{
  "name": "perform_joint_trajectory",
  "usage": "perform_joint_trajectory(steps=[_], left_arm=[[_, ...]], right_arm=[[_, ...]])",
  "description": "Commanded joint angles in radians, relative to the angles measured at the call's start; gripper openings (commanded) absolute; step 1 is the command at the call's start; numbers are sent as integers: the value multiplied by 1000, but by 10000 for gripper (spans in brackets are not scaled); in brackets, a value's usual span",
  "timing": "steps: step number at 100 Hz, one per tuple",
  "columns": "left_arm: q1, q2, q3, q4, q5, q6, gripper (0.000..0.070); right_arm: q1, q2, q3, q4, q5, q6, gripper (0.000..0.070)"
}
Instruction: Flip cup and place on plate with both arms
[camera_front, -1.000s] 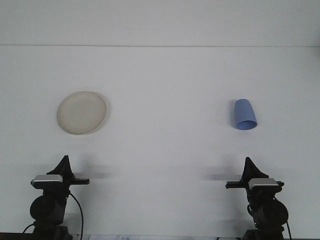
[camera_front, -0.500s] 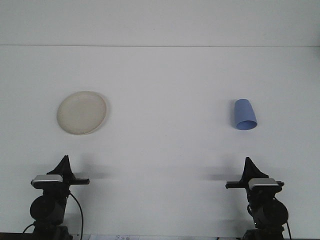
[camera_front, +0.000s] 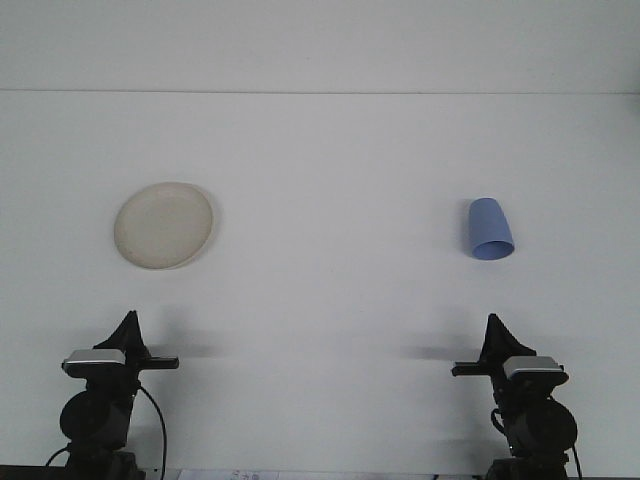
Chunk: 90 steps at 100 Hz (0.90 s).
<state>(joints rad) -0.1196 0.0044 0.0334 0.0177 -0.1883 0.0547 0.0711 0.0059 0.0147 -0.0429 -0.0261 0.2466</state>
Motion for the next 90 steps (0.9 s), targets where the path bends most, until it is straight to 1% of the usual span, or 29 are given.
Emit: perform_joint_trajectory(steps=[1, 7, 15, 19, 24, 27, 29, 31, 33, 38, 40, 41, 43, 53, 64, 81, 90], left_arm=[[2, -1, -19, 13, -4, 8, 15], [2, -1, -19, 13, -4, 8, 15], [2, -1, -19, 13, -4, 8, 15], [2, -1, -19, 13, -4, 8, 15], [2, -1, -19, 13, -4, 8, 15], [2, -1, -19, 13, -4, 8, 15], [2, -1, -19, 13, -4, 8, 15], [2, -1, -19, 13, -4, 8, 15], [2, -1, -19, 13, -4, 8, 15], [2, -1, -19, 13, -4, 8, 15], [2, -1, -19, 13, -4, 8, 15], [2, -1, -19, 13, -4, 8, 15], [2, -1, -19, 13, -4, 8, 15], [2, -1, -19, 13, -4, 8, 15], [2, -1, -19, 13, -4, 8, 15], [2, -1, -19, 13, -4, 8, 15], [2, -1, -19, 13, -4, 8, 15]], right_arm=[[1, -5, 12, 36, 4, 95, 3], [1, -4, 60, 34, 37, 132, 3], [1, 24, 153, 13, 106, 125, 2], [1, 58, 224, -13, 135, 102, 2], [1, 107, 310, -50, 154, 55, 4], [1, 142, 360, -71, 159, 20, 23], [1, 167, 394, -83, 158, -6, 65], [1, 192, 426, -97, 158, -27, 131], [1, 217, 457, -110, 158, -45, 214], [1, 281, 528, -145, 159, -76, 451], [1, 306, 553, -158, 159, -85, 527], [1, 318, 565, -165, 159, -90, 556], [1, 341, 587, -177, 159, -98, 591], [0, 436, 663, -216, 165, -136, 597], [0, 486, 677, -217, 164, -167, 596], [-6, 507, 629, -194, 165, -275, 595], [-28, 505, 564, -140, 153, -301, 589]])
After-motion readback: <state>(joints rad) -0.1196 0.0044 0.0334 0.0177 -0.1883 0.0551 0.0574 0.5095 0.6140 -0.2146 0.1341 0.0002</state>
